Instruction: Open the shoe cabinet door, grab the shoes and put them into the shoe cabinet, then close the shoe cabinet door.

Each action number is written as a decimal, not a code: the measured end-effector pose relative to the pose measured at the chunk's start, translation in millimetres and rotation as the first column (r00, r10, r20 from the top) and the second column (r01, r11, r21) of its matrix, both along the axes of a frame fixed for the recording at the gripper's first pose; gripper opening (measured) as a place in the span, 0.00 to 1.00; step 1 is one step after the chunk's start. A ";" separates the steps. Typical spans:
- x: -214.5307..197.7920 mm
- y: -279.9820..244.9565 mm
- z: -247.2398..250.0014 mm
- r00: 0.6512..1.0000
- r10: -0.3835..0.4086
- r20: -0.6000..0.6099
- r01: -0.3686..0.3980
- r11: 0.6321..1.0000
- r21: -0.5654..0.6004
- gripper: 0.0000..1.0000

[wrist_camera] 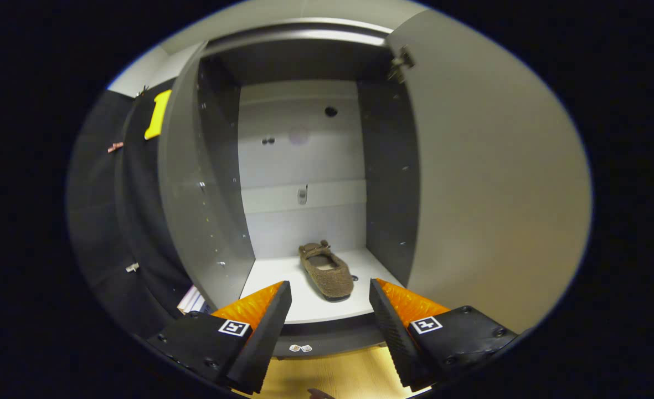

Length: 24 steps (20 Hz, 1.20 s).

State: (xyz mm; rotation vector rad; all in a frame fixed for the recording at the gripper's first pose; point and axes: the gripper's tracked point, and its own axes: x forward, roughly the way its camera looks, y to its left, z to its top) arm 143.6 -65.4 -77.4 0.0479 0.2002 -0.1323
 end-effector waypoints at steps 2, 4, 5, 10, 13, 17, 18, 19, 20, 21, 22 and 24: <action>-43.9 -11.6 20.3 0.999 -0.026 0.043 0.027 1.000 -0.016 0.90; -86.8 -21.8 33.7 0.996 -0.049 0.074 0.052 0.998 -0.039 0.90; -108.3 -29.2 40.4 0.994 -0.062 0.088 0.067 0.997 -0.048 0.90; -187.6 -86.6 59.9 0.967 -0.213 0.138 0.224 0.972 -0.066 0.90; -224.9 -130.7 60.4 0.931 -0.335 0.147 0.345 0.937 -0.051 0.91; -255.6 -182.2 73.7 0.915 -0.367 0.168 0.383 0.921 -0.073 0.93; -258.1 -192.2 77.0 0.921 -0.353 0.167 0.370 0.926 -0.081 0.94; -257.7 -200.6 80.6 0.928 -0.330 0.170 0.348 0.934 -0.083 0.94; -256.4 -208.5 84.1 0.936 -0.304 0.175 0.321 0.944 -0.080 0.94; -252.5 -215.2 85.4 0.947 -0.269 0.174 0.285 0.956 -0.075 0.94; -248.5 -221.4 84.0 0.957 -0.236 0.167 0.250 0.965 -0.072 0.94; -237.4 -230.8 80.3 0.975 -0.158 0.156 0.170 0.983 -0.063 0.94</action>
